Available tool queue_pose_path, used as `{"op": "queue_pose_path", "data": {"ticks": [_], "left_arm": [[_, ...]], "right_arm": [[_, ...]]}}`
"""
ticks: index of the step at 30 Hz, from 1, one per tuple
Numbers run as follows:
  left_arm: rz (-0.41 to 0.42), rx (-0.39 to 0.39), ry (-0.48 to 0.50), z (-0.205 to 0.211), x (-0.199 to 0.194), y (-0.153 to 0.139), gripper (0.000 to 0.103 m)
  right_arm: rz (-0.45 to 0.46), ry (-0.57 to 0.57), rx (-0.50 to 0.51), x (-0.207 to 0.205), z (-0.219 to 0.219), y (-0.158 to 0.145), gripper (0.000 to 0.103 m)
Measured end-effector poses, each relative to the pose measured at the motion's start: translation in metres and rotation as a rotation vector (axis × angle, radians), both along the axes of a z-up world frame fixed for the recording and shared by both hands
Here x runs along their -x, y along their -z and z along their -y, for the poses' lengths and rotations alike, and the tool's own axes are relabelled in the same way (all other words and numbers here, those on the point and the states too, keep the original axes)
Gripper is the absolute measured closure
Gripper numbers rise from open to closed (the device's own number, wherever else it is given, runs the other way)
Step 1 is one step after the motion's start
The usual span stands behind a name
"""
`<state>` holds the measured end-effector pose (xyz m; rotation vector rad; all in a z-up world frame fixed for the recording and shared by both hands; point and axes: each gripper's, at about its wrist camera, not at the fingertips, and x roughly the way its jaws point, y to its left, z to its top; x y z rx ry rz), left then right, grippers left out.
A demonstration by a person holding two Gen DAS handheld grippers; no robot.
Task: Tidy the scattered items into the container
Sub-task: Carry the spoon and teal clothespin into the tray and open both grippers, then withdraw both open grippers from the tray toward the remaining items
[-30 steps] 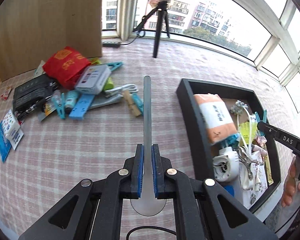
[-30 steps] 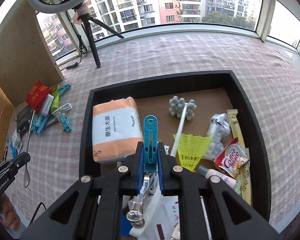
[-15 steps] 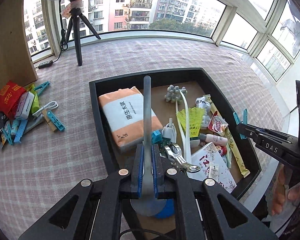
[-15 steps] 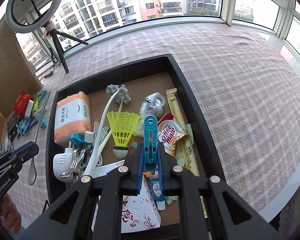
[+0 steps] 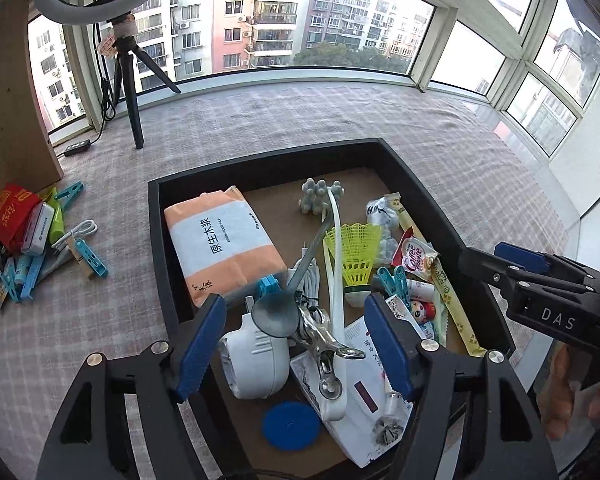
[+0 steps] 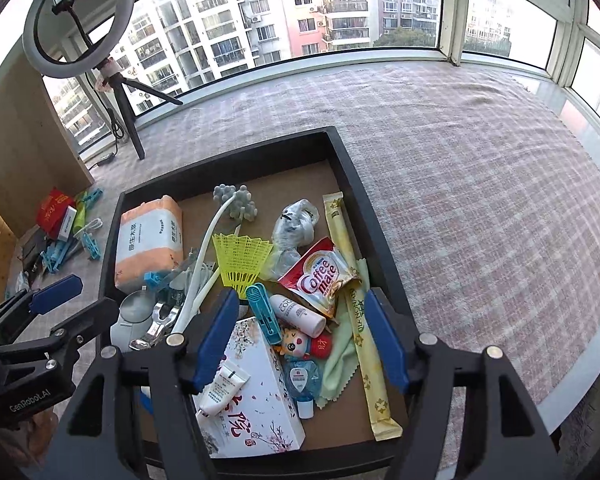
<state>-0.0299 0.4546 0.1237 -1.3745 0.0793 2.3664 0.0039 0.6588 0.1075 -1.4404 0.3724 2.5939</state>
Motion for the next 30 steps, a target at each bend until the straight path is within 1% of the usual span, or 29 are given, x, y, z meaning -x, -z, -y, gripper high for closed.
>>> {"op": "queue_pose_path", "data": {"ticks": [2,4,9,14,22,27,30], "left_arm": [[0.013,-0.002,-0.008,0.005,0.001,0.003,0.036],[0.015,0.009,-0.02,0.011,0.0,0.004,0.041],[0.018,0.022,-0.072,0.032,-0.001,0.007,0.041],[0.028,0.033,-0.152,0.065,-0.003,0.011,0.042],[0.052,0.04,-0.296,0.139,-0.006,0.019,0.042],[0.047,0.041,-0.366,0.196,-0.009,0.019,0.042],[0.05,0.04,-0.403,0.237,-0.012,0.017,0.042]], "right_arm": [[0.002,-0.009,0.001,0.002,0.003,0.001,0.039],[0.006,-0.022,0.002,0.006,0.007,0.002,0.039],[-0.003,-0.061,0.011,0.013,0.022,0.001,0.039],[-0.011,-0.13,0.01,0.024,0.048,-0.001,0.039],[-0.013,-0.241,0.02,0.042,0.108,-0.005,0.039],[-0.029,-0.303,0.012,0.049,0.162,-0.012,0.039],[-0.032,-0.331,0.018,0.055,0.2,-0.015,0.039]]}}
